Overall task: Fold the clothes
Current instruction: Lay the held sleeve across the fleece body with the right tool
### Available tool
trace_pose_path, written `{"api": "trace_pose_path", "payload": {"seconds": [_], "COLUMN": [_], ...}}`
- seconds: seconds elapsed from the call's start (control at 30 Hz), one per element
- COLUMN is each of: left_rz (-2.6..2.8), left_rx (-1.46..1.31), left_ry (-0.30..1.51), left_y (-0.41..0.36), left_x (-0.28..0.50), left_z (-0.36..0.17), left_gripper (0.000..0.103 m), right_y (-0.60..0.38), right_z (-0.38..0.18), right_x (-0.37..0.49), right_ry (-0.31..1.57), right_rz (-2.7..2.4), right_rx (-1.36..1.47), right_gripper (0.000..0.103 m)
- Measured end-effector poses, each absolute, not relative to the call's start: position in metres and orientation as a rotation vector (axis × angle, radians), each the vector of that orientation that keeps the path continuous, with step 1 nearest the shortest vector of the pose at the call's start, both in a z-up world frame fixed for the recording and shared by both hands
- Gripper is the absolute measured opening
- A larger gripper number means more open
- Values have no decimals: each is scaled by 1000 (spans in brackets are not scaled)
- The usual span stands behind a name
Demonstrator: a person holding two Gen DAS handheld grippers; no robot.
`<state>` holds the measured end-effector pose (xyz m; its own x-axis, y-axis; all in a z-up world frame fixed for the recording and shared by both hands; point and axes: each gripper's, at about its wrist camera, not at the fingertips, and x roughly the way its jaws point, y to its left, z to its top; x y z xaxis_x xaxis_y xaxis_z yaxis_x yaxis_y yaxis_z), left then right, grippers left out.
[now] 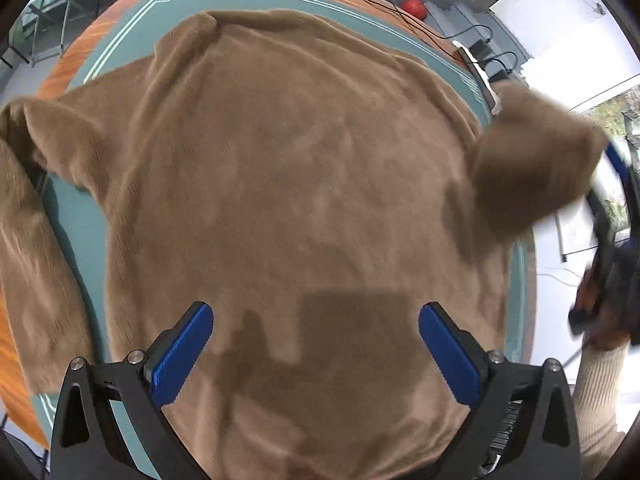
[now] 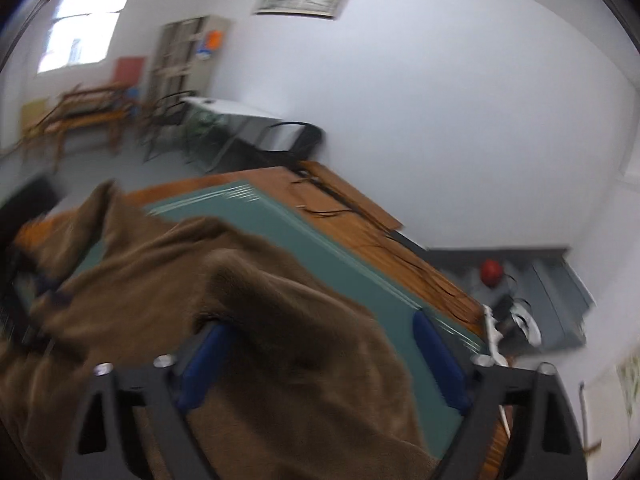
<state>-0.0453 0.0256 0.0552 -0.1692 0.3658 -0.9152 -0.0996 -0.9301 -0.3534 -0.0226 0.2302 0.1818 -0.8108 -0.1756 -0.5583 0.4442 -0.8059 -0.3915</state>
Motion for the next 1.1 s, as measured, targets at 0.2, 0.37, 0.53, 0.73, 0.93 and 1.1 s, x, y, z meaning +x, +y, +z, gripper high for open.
{"api": "trace_pose_path", "payload": {"seconds": [0.2,0.37,0.53,0.73,0.93,1.1], "left_rz": [2181,2190,2135,2001,2035,2044], "left_rx": [-1793,-1679,-1413,-1190,-1312,-1448], "left_ry": [-214,1,423,773,666,404], "left_y": [28,50,87,124,122,100], "left_x": [-80,-85,-46,-5,-36,-66], "left_z": [44,35,38,27,14,10], "left_gripper": [103,103,103,103,103,103], "right_y": [262,318,360,373,362,364], "right_z": [141,120,100,75,61,49], "right_x": [-13,-11,3,13,13,16], "right_ry": [565,346,140,-20,-12,-49], "right_rz": [-2598,-2757,-2825,-2807,-2768,-2743], "right_rx": [1006,1264,1465,1607,1652,1696], "right_gripper": [92,92,92,92,92,92]}}
